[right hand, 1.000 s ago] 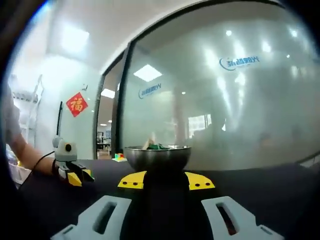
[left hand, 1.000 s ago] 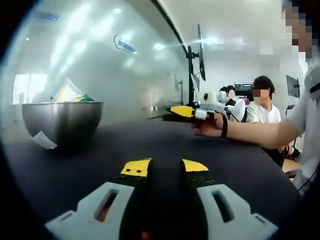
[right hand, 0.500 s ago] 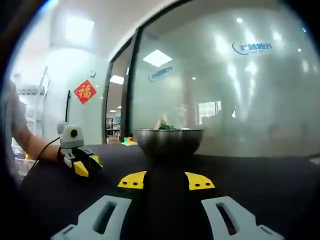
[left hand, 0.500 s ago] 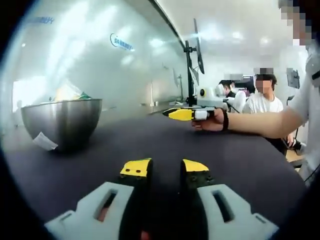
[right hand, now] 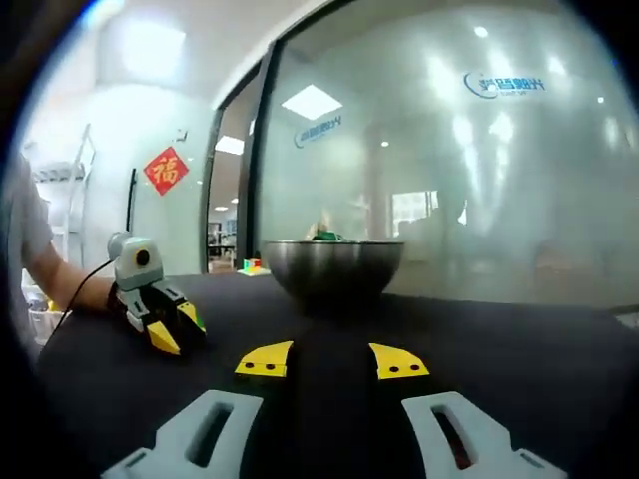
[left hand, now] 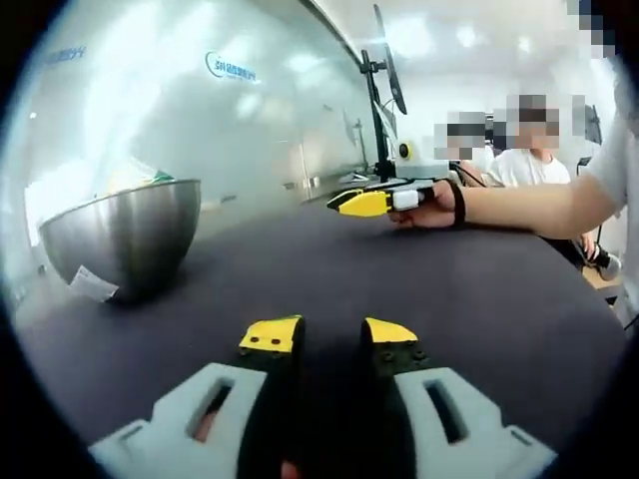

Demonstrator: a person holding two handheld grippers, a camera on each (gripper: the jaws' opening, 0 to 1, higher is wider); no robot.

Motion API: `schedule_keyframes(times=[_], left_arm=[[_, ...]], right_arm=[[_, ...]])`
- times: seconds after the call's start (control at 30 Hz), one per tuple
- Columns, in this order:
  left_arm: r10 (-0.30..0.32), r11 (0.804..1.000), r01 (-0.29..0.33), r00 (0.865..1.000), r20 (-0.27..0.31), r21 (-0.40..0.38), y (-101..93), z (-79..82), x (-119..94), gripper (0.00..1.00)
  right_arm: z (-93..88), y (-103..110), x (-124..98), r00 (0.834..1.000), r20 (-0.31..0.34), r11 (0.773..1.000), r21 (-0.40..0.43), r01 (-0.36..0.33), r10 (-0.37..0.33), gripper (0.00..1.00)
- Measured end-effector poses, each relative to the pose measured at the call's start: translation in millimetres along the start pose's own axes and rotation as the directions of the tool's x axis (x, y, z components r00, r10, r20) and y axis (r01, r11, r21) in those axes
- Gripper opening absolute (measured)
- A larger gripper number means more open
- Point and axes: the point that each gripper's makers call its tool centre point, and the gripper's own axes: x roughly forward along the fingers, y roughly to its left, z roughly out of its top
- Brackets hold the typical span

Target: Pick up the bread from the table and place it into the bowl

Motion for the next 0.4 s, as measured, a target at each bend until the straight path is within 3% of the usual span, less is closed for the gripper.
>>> schedule_keyframes(times=[0.4], left_arm=[[-0.020, 0.999, 0.021, 0.999, -0.031, 0.037, -5.3, -5.6, 2.5, 0.17]], right_arm=[[-5.5, 2.0, 3.1, 1.000, -0.030, 1.000, -0.025, -0.004, 0.003, 0.25]])
